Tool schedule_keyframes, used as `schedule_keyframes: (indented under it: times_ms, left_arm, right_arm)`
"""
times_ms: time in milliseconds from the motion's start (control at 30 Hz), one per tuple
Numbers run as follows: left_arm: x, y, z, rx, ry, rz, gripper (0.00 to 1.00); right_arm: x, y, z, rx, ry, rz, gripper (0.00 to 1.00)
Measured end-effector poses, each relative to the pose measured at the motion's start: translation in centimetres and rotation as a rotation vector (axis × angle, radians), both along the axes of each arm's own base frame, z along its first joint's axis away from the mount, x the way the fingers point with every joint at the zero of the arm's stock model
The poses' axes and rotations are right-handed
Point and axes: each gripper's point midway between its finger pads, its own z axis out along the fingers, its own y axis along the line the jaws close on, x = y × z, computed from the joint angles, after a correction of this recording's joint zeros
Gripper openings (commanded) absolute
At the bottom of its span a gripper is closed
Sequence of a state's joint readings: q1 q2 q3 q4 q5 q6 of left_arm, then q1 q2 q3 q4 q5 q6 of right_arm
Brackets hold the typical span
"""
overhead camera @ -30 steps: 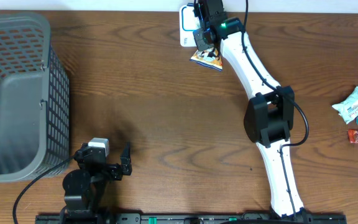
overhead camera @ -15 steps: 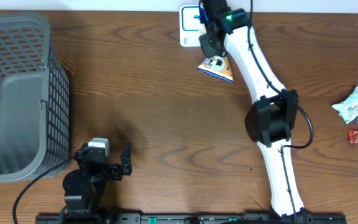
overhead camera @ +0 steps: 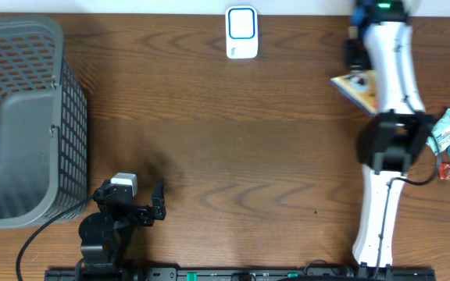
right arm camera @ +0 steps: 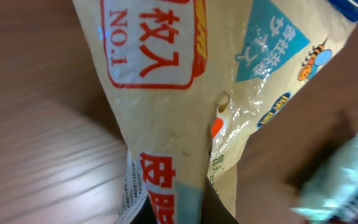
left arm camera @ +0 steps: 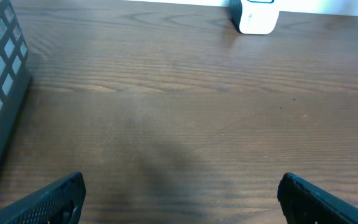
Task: Scan the item barcode
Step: 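Carry the snack bag right and release it at the table edge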
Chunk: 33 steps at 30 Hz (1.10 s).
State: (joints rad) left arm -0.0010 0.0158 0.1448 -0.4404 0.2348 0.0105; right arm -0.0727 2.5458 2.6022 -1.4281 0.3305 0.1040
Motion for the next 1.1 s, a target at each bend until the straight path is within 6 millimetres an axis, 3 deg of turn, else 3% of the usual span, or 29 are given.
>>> schedule_keyframes:
  times_ms: [167,300,367,467,500,533,567,733,867,967,1100]
  left_arm:
    - [0.0,0.0,0.0,0.000,0.000,0.000,0.99]
    - [0.0,0.0,0.0,0.000,0.000,0.000,0.99]
    - [0.0,0.0,0.0,0.000,0.000,0.000,0.98]
    - [0.0,0.0,0.0,0.000,0.000,0.000,0.98]
    - [0.0,0.0,0.0,0.000,0.000,0.000,0.99]
    - [0.0,0.0,0.0,0.000,0.000,0.000,0.99]
    - [0.0,0.0,0.0,0.000,0.000,0.000,0.98]
    - [0.0,0.0,0.0,0.000,0.000,0.000,0.99]
    - [0.0,0.0,0.0,0.000,0.000,0.000,0.99]
    - [0.0,0.0,0.0,0.000,0.000,0.000,0.99]
    - [0.0,0.0,0.0,0.000,0.000,0.000,0.98]
  right_arm:
    - [-0.9,-10.0,0.5,-0.015,-0.081,-0.191,0.01]
    - [-2.6,-16.7,0.7,-0.012,-0.134,-0.315,0.01]
    - [-3.3,-18.8,0.8,-0.002,-0.159,-0.358,0.07]
    - [-3.7,-21.1,0.6,0.042,-0.207,-0.407,0.35]
    - [-3.8,-21.6,0.4,0.061,-0.221,-0.418,0.50]
    - [-3.9,-21.9,0.1,0.080,-0.229,-0.424,0.78]
    - [-3.9,-22.2,-0.1,0.093,-0.233,-0.429,0.99]
    - [-4.1,-22.1,-0.6,0.140,-0.234,-0.433,0.99]
    - [-4.0,-20.7,0.8,0.209,-0.258,-0.423,0.99]
    - [-3.5,-18.7,4.6,0.297,-0.338,-0.376,0.99]
    - [-3.9,-14.6,15.4,0.399,-0.547,-0.251,0.97]
